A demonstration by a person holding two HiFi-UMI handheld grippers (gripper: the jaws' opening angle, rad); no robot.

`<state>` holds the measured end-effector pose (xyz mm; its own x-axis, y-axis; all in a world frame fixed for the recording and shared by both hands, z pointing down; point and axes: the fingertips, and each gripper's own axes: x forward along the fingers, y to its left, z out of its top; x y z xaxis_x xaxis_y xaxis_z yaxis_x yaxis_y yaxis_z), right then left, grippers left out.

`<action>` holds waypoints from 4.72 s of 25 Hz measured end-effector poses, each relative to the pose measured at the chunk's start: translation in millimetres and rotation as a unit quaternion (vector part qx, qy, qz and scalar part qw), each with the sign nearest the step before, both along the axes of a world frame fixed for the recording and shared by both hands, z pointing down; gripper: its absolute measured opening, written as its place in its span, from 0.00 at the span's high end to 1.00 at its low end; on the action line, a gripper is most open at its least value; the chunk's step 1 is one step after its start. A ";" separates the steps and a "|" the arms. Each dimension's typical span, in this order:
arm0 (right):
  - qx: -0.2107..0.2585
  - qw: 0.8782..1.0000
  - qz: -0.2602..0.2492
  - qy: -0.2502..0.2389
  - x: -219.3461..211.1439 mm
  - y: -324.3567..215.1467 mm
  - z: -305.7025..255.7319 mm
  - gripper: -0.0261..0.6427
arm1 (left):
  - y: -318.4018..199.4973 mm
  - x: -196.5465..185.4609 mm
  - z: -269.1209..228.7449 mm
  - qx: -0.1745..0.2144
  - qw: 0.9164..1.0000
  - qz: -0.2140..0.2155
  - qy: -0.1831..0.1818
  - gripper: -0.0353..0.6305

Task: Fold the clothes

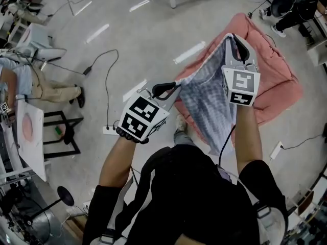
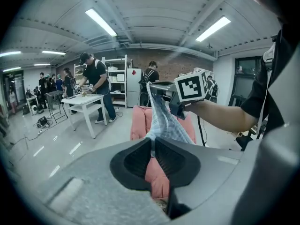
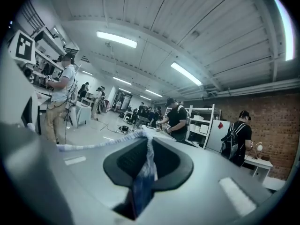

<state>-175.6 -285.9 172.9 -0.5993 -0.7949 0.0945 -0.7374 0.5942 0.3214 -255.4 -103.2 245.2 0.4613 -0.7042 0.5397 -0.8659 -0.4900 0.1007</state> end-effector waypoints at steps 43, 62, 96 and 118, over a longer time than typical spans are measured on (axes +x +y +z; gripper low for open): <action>-0.273 0.930 -0.104 0.224 -195.8 -101.2 310.7 0.91 | -97.2 -177.3 252.2 -0.255 0.940 -0.121 0.193 0.89; -0.339 0.882 -0.111 0.309 -195.4 -101.6 438.9 0.90 | -106.3 -197.4 383.3 -0.308 0.904 -0.179 0.238 0.88; -0.401 0.839 -0.112 0.349 -204.5 -100.8 486.8 0.70 | -107.7 -228.3 402.2 -0.303 0.894 -0.215 0.252 0.80; -0.408 0.877 0.115 0.227 26.4 -32.1 379.5 0.76 | -161.1 -122.5 302.7 -0.260 0.955 0.014 0.145 0.81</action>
<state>-149.2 -318.0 552.3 -0.1848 -0.4468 0.8754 -0.7738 0.6153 0.1507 -377.9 -264.3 547.9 0.6582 -0.3610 0.6606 -0.7527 -0.3303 0.5695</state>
